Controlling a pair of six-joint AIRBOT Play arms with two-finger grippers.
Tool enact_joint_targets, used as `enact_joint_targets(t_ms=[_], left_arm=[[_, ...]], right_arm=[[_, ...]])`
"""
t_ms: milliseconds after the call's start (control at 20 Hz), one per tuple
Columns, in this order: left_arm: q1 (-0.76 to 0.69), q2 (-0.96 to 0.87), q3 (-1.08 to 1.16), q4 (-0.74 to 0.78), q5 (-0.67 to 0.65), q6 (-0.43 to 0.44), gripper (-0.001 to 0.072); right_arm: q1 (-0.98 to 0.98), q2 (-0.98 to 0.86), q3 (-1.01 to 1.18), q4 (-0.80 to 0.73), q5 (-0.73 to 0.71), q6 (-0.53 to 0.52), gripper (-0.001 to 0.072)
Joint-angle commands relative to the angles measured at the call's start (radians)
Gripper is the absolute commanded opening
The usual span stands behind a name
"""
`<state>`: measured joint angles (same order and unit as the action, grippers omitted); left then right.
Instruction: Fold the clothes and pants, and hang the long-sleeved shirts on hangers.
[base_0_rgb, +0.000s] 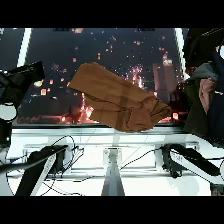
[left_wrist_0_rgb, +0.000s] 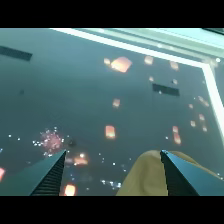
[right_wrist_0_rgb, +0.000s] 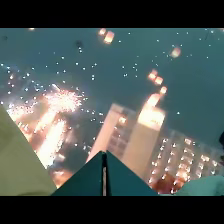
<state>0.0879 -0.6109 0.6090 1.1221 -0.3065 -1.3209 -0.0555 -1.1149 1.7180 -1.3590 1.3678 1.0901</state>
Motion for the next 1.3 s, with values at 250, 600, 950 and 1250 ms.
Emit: enact_joint_targets(t_ms=[250, 600, 950, 1250], left_arm=[[-0.001, -0.001, 0.0, 0.0, 0.0, 0.0, 0.0696], [-0.001, -0.001, 0.0, 0.0, 0.0, 0.0, 0.0695], [-0.001, 0.0, 0.0, -0.001, 0.0, -0.011, 0.0695], [-0.001, -0.001, 0.0, 0.001, 0.0, -0.052, 0.0695]], right_arm=[[0.0, -0.001, 0.0, 0.0, 0.0, 0.0, 0.0012], [0.0, -0.001, 0.0, 0.0, 0.0, 0.0, 0.0012], [0.0, -0.014, -0.003, -0.005, -0.054, 0.001, 0.0012], [-0.028, -0.1, -0.238, -0.132, 0.002, 0.001, 0.0011]])
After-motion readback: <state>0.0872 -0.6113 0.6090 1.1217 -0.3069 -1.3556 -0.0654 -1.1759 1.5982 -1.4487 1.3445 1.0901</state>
